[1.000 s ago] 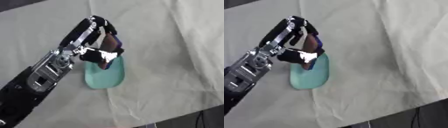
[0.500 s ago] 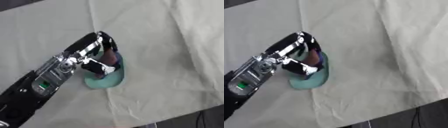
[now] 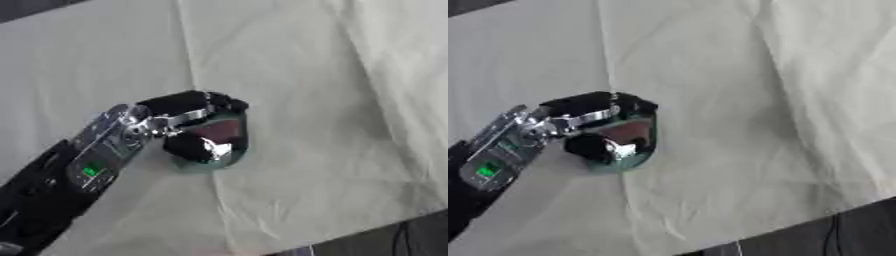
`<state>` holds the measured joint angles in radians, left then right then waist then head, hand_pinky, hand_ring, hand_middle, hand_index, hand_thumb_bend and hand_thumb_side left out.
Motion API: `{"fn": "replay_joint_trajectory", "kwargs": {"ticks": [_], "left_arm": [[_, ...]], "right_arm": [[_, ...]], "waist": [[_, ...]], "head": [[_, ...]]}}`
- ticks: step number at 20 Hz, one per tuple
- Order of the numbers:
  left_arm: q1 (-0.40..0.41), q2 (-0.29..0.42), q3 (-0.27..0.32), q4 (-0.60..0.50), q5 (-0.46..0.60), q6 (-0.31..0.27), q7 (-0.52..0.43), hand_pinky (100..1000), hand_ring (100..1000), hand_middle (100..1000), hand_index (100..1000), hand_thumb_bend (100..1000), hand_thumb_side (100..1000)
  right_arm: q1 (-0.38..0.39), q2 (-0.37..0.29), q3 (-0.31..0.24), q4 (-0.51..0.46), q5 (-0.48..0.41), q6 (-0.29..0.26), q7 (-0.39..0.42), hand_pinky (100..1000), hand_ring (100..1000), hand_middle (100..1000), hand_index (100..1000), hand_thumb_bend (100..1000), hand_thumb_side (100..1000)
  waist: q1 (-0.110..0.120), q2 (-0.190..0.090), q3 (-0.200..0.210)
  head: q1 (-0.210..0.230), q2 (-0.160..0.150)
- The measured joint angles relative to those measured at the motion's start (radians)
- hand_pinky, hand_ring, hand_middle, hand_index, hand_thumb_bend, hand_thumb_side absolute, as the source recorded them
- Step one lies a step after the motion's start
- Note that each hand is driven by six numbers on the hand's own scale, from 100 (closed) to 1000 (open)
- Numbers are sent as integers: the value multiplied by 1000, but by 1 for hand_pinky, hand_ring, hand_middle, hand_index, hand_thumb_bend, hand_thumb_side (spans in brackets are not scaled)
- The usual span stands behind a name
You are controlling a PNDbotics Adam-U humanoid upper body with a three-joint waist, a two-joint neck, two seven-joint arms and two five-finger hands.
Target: Pick up objects on the table and place them in the box.
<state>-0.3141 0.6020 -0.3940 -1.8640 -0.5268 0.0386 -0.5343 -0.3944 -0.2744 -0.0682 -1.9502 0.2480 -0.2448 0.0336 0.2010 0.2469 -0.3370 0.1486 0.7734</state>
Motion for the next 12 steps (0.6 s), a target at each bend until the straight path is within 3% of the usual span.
{"fn": "replay_joint_trajectory", "kwargs": {"ticks": [5, 6, 7, 8, 9, 10, 11, 12], "left_arm": [[0, 0, 4, -3, 0, 10, 20, 884, 944, 942, 1000, 100, 1000], [0, 0, 8, -8, 0, 13, 39, 788, 910, 916, 1000, 100, 1000], [0, 0, 14, -18, -1, 14, 66, 783, 903, 909, 1000, 100, 1000], [0, 0, 20, -33, -1, 14, 101, 613, 802, 808, 919, 100, 820], [0, 0, 30, -54, 0, 11, 154, 656, 829, 836, 944, 100, 870], [0, 0, 39, -72, 2, 8, 214, 406, 646, 654, 762, 100, 630], [0, -3, 49, -87, 12, 0, 291, 406, 646, 654, 762, 100, 630], [0, -6, 58, -98, 29, -10, 378, 283, 537, 557, 678, 100, 581]], "right_arm": [[0, 0, 0, 0, 0, 0, 0, 397, 606, 847, 842, 100, 475], [0, 0, 0, 0, 0, 0, 0, 397, 606, 847, 842, 100, 476], [0, 0, 0, 0, 0, 0, 0, 397, 606, 847, 842, 100, 474], [0, 0, 0, 0, 0, 0, 0, 397, 606, 847, 842, 100, 474], [0, 0, 0, 0, 0, 0, 0, 397, 606, 847, 842, 100, 474], [0, 0, 0, 0, 0, 0, 0, 397, 606, 848, 842, 100, 474], [1, 0, 0, 0, 0, 0, 0, 397, 606, 848, 842, 100, 474], [1, 0, 0, 0, 0, 0, 0, 397, 606, 848, 842, 100, 475]], "waist": [[0, 0, 0], [0, 0, 1], [0, 0, 1], [0, 0, 2], [0, 0, 4], [0, 0, 5], [0, 0, 6], [0, 0, 7]], "head": [[0, 0], [0, 0], [0, 0], [0, 0], [0, 0], [0, 0], [0, -1], [0, -1]]}}
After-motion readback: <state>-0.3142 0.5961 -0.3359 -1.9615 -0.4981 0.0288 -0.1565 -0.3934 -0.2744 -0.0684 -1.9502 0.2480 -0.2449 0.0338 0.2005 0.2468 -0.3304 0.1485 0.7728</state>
